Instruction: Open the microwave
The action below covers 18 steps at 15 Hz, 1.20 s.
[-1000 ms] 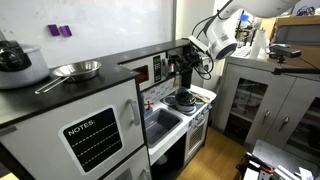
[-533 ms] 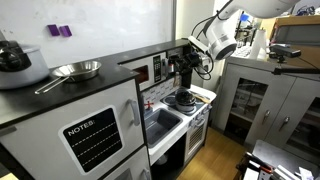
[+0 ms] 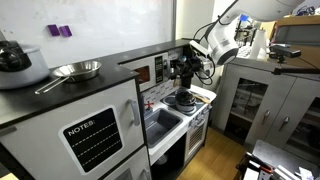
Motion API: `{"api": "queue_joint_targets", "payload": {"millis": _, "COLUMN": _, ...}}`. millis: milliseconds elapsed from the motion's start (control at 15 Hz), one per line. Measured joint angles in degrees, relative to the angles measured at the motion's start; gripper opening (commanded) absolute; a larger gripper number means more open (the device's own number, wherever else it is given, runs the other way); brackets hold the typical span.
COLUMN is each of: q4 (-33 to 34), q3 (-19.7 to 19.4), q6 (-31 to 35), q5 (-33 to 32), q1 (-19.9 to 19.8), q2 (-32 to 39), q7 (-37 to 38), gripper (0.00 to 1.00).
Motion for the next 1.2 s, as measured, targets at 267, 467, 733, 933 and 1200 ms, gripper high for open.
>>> {"api": "queue_joint_targets", "payload": {"millis": 267, "q4": -3.0, "q3": 0.0, "q6": 0.0, "q5": 2.1, "q1": 0.1, "q2": -0.3, "q7": -0.4, "gripper": 1.00}}
{"api": "queue_joint_targets", "payload": {"millis": 467, "q4": -5.9, "q3": -0.3, "q6": 0.0, "q5": 3.3, "q1": 0.1, "q2": -1.1, "q7": -0.7, "gripper": 1.00}}
{"api": "queue_joint_targets", "payload": {"millis": 733, "q4": -10.3, "q3": -1.4, "q6": 0.1, "q5": 4.3, "q1": 0.1, "q2": -3.2, "q7": -0.9, "gripper": 1.00}}
{"api": "queue_joint_targets", "payload": {"millis": 933, "q4": -13.6, "q3": -2.8, "q6": 0.3, "q5": 5.3, "q1": -0.3, "q2": -5.0, "q7": -1.7, "gripper": 1.00}}
{"api": "queue_joint_targets", "payload": {"millis": 1200, "q4": -18.4, "q3": -5.7, "q6": 1.7, "q5": 6.2, "q1": -1.5, "q2": -7.7, "q7": -3.6, "gripper": 1.00}}
